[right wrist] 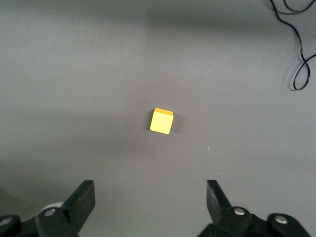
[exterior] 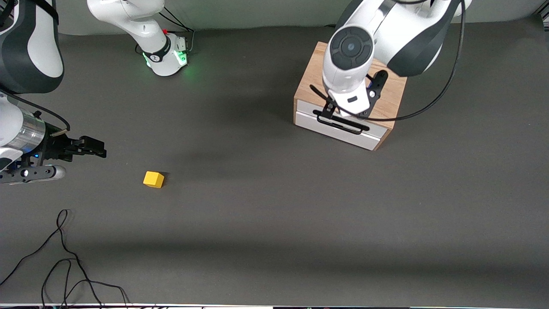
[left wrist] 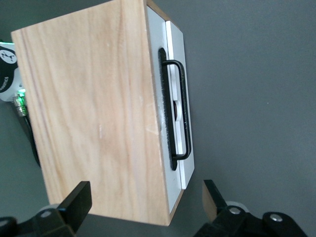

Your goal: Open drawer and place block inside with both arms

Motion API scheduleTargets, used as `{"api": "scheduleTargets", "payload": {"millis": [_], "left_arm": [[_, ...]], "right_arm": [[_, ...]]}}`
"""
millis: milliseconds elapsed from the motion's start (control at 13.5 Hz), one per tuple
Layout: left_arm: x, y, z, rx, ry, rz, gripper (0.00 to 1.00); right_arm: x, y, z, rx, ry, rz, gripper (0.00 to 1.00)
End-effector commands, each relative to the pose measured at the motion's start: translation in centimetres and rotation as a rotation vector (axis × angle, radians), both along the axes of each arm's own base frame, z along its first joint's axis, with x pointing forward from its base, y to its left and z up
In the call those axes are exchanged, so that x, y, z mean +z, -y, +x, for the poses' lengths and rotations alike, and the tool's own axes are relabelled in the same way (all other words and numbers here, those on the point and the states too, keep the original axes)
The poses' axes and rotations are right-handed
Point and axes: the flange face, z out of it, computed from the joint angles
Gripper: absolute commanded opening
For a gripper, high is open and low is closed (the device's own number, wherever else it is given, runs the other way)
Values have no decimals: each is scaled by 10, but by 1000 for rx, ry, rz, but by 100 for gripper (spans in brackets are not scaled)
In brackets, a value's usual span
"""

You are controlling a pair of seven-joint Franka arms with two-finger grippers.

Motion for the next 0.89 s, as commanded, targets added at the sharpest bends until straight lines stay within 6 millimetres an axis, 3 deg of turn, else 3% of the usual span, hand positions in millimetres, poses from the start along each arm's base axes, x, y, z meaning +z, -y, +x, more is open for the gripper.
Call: {"api": "scheduleTargets", "payload": {"millis": [0, 148, 369, 665, 813], "left_arm": [[-36, 0, 1, -3, 25, 30, 100], [-59, -6, 3, -7, 48, 44, 100], [-80, -9, 8, -1, 71, 38, 100], [-110, -9, 16, 12, 64, 63, 100], [-121, -9, 20, 10, 67, 77, 100]], "right_arm": [[7, 2, -3, 13, 7, 4, 100], [8, 2, -3, 10, 8, 4, 100], [-7, 0, 1, -4, -7, 6, 100], [-52, -12, 5, 10, 11, 13, 100], [-87, -16, 3, 17, 22, 11, 100]]}}
